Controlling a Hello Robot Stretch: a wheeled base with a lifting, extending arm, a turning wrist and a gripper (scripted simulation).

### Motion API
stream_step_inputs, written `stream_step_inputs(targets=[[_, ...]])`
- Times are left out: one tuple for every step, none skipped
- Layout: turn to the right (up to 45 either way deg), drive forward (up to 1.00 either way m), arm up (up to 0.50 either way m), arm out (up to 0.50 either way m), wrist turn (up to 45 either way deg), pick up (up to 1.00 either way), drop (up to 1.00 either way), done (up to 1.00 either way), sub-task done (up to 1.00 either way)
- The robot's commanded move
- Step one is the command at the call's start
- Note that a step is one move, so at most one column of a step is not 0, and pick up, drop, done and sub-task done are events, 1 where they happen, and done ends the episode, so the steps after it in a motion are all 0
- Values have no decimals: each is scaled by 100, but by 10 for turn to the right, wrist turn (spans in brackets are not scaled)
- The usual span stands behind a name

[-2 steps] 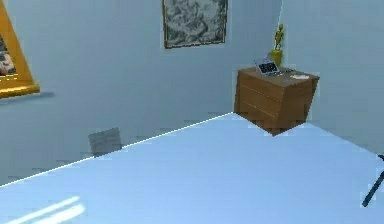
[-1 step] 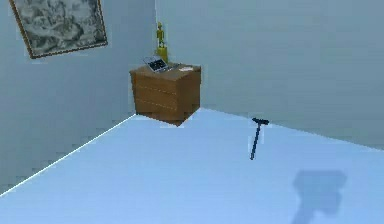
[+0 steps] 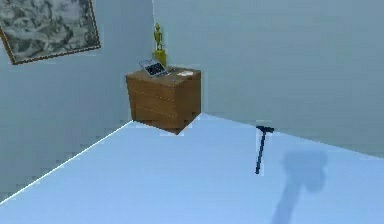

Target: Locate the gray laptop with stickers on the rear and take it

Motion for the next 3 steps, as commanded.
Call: stream_step_inputs(targets=[[30, 0, 0, 0, 0, 0, 0, 0, 0], [0, 100, 0, 0, 0, 0, 0, 0, 0], [0, 55, 0, 0, 0, 0, 0, 0, 0]])
